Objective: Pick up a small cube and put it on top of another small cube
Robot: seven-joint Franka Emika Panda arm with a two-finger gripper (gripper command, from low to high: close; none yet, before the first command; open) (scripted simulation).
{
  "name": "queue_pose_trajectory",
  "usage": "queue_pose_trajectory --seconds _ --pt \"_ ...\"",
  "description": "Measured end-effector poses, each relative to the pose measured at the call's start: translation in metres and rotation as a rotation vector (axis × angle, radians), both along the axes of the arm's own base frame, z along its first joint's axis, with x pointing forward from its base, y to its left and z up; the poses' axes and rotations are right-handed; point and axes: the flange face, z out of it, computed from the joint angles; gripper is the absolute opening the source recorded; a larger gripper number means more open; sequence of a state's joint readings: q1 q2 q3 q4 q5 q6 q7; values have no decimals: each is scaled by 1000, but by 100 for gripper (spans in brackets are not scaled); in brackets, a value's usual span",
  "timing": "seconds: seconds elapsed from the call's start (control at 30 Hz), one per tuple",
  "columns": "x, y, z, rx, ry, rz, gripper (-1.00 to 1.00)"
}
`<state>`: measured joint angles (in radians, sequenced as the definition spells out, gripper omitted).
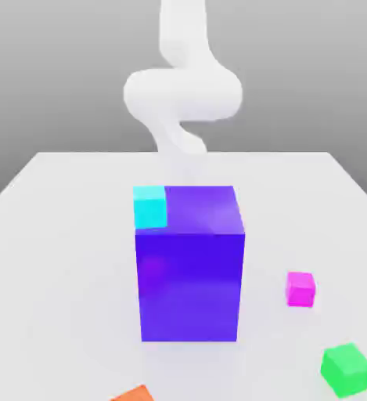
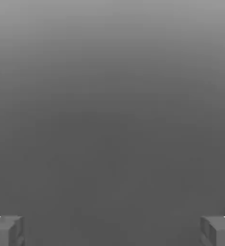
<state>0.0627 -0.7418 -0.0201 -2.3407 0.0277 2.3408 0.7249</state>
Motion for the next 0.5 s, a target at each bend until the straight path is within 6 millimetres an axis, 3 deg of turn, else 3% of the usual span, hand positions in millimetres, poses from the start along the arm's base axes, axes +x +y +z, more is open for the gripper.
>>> queue_pose_trajectory --seconds 0.23,0.37,0.5 --pt "44 59 -113 -58 153 291 0" --pt "50 98 -179 -106 233 453 0" --pt "42 137 -244 -166 309 615 0"
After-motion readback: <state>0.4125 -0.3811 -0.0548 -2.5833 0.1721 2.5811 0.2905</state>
